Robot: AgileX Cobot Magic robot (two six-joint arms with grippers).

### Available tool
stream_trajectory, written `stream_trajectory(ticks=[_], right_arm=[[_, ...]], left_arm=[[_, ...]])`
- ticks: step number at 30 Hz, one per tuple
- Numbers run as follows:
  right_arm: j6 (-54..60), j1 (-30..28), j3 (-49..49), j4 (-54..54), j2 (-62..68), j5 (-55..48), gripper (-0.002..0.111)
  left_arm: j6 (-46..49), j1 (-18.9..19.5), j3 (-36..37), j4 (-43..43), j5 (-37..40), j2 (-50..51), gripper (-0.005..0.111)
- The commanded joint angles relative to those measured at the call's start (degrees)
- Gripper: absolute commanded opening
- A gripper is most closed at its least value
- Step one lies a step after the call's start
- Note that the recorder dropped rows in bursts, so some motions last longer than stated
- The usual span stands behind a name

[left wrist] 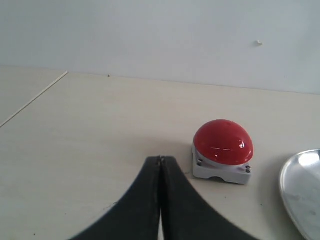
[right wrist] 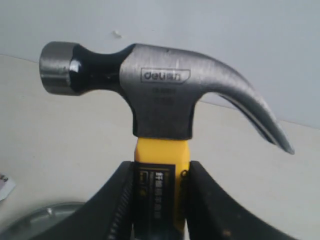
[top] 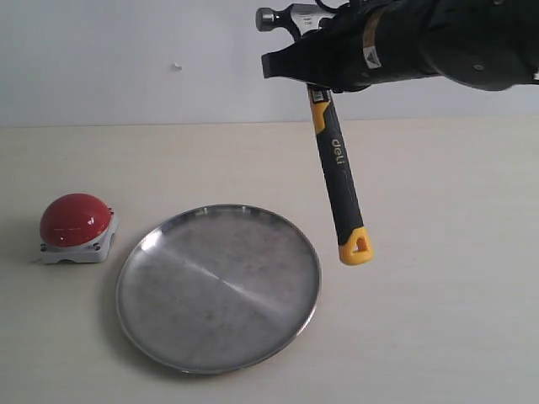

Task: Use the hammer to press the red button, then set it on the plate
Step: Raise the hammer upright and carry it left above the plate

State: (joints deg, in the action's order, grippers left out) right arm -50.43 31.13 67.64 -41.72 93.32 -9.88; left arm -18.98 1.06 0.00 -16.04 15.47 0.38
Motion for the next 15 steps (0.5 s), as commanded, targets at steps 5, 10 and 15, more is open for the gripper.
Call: stream_trajectory(ticks=[5, 10, 15], right_arm=[[-0.24, -0.18, -10.73, 1.09, -8.9, 19.8, 0.0], [5.97, -0.18, -16.14, 3.91, -11.04, 24.9, 0.0], [24.32, -0.18, -20.13, 22.36, -11.27, 31.0, 0.0]], left_arm=[[0.12, -0.22, 0.0, -0.2, -3.05, -0.38, 0.0], [0.12, -0.22, 0.0, -0.2, -3.05, -0.38, 0.0], [0.92, -0.22, 0.0, -0.2, -2.94, -0.38, 0.0]])
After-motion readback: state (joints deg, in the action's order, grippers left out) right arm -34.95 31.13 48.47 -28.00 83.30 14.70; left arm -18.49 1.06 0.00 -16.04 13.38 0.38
